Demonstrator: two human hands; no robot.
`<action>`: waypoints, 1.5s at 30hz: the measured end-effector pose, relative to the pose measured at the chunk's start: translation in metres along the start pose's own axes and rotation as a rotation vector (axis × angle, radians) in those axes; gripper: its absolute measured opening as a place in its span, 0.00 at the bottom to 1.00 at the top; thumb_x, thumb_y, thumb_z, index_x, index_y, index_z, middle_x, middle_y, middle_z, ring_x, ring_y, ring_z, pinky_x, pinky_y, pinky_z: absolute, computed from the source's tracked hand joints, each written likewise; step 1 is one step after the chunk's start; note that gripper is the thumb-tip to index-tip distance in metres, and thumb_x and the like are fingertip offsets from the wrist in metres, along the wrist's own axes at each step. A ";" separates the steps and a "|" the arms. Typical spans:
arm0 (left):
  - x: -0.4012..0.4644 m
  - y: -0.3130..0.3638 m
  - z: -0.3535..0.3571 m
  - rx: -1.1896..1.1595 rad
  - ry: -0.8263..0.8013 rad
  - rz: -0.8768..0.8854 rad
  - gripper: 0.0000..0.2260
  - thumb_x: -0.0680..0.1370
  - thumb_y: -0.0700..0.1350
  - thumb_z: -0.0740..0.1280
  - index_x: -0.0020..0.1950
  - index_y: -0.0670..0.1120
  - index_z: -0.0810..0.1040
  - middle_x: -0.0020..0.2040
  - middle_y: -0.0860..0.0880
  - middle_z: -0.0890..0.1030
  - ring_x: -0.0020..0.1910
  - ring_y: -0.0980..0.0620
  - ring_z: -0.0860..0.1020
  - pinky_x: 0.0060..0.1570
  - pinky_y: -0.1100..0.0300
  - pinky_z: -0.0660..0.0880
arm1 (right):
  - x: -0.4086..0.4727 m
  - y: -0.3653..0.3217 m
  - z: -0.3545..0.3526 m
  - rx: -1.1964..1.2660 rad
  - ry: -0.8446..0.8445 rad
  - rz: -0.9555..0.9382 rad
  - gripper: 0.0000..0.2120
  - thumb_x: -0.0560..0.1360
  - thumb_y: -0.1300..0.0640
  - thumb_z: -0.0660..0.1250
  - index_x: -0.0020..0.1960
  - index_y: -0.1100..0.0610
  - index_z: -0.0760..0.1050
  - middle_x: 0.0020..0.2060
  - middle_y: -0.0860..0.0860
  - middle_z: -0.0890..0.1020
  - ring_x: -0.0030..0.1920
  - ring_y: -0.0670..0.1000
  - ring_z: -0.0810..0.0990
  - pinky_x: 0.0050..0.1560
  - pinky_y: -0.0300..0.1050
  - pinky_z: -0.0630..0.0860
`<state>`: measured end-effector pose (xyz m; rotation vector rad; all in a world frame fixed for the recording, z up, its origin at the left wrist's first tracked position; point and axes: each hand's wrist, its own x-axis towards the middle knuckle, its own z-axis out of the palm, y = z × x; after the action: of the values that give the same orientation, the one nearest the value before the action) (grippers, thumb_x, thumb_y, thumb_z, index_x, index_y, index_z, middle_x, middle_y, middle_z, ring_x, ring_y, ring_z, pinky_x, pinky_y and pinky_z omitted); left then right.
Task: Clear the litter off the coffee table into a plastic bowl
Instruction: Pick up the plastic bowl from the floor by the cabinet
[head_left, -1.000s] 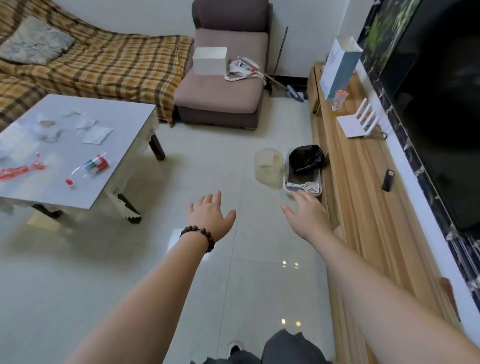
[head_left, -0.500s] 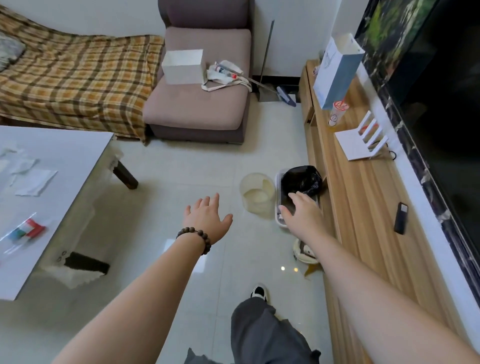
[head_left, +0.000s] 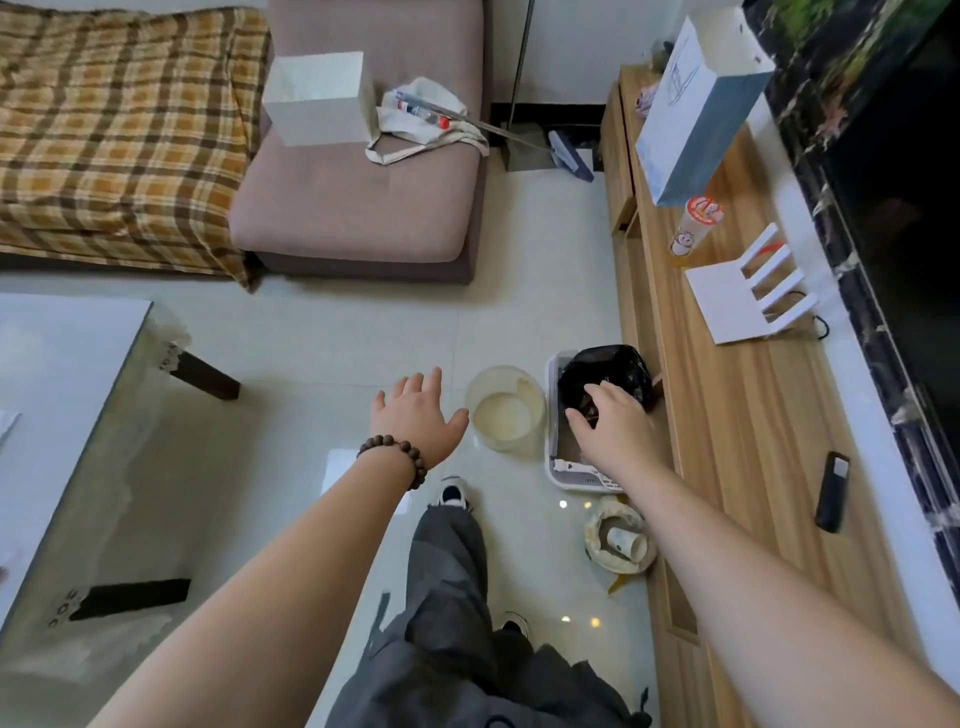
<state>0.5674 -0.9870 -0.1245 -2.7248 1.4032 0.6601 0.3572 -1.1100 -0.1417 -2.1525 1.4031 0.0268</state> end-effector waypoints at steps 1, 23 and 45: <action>0.017 0.000 0.000 0.001 -0.010 0.007 0.32 0.79 0.60 0.55 0.79 0.47 0.55 0.76 0.46 0.65 0.77 0.46 0.60 0.74 0.45 0.53 | 0.015 -0.001 0.000 -0.004 -0.006 0.011 0.24 0.78 0.48 0.59 0.71 0.57 0.66 0.74 0.57 0.65 0.75 0.56 0.60 0.73 0.54 0.60; 0.322 -0.017 0.075 -0.051 -0.298 -0.002 0.31 0.78 0.59 0.56 0.78 0.47 0.57 0.75 0.46 0.67 0.75 0.45 0.62 0.73 0.46 0.58 | 0.283 0.021 0.077 0.005 -0.147 0.248 0.24 0.78 0.48 0.61 0.71 0.57 0.66 0.72 0.56 0.67 0.73 0.56 0.64 0.70 0.57 0.67; 0.466 -0.067 0.403 -0.436 -0.547 -0.452 0.24 0.78 0.42 0.63 0.75 0.42 0.65 0.63 0.39 0.78 0.58 0.41 0.78 0.52 0.56 0.73 | 0.413 0.194 0.390 0.338 -0.449 0.551 0.27 0.78 0.64 0.58 0.74 0.46 0.59 0.64 0.53 0.76 0.61 0.56 0.76 0.59 0.49 0.75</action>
<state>0.7117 -1.2302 -0.6760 -2.6589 0.5493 1.6432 0.4880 -1.3310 -0.6838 -1.3340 1.5429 0.4210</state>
